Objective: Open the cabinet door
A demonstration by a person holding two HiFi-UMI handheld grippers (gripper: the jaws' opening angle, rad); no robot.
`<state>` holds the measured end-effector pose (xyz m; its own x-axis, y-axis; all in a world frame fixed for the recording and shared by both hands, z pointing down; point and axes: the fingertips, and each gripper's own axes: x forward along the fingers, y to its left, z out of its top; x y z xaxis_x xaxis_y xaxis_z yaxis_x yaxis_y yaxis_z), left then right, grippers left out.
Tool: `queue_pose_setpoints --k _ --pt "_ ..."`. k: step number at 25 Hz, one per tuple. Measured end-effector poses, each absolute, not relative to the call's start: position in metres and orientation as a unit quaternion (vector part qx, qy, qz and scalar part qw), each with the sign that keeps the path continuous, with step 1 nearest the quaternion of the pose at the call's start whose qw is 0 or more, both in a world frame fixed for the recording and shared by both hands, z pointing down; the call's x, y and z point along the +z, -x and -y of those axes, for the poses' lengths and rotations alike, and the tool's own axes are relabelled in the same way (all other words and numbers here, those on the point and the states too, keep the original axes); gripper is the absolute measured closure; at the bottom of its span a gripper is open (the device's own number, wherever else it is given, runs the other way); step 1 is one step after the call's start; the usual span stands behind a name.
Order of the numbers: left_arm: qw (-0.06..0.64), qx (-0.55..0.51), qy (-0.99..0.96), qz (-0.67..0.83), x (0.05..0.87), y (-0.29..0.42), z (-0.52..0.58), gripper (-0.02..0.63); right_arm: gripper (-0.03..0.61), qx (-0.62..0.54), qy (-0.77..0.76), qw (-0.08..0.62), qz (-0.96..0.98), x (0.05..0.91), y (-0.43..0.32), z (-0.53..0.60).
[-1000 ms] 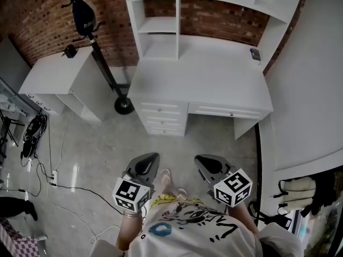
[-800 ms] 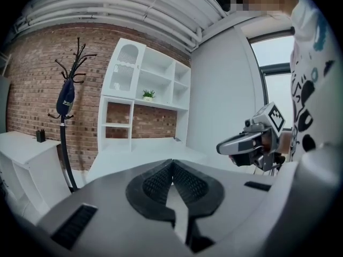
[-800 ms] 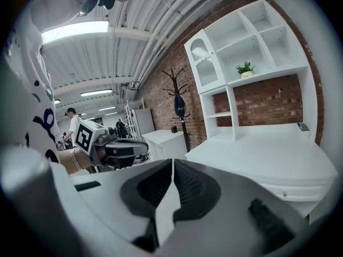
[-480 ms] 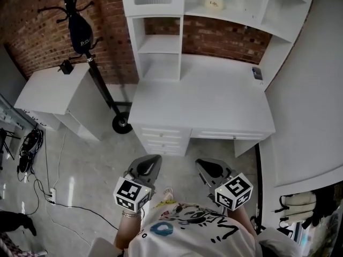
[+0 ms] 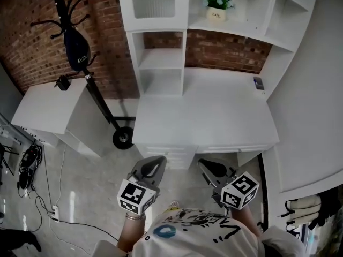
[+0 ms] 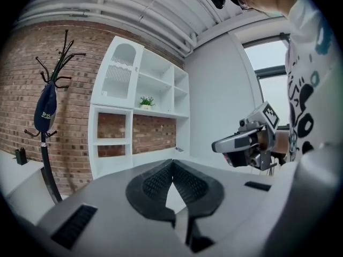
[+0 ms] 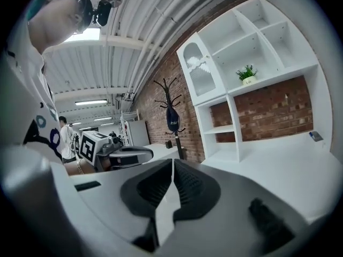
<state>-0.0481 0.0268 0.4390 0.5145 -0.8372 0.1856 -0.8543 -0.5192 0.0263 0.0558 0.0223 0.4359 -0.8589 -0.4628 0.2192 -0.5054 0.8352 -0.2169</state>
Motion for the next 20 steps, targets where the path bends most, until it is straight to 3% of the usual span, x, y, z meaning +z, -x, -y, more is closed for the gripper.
queue_pose_setpoints --k 20 --pt "0.03 0.054 -0.881 0.47 0.418 0.071 0.024 0.6 0.549 0.089 -0.285 0.072 0.952 0.407 -0.041 0.037"
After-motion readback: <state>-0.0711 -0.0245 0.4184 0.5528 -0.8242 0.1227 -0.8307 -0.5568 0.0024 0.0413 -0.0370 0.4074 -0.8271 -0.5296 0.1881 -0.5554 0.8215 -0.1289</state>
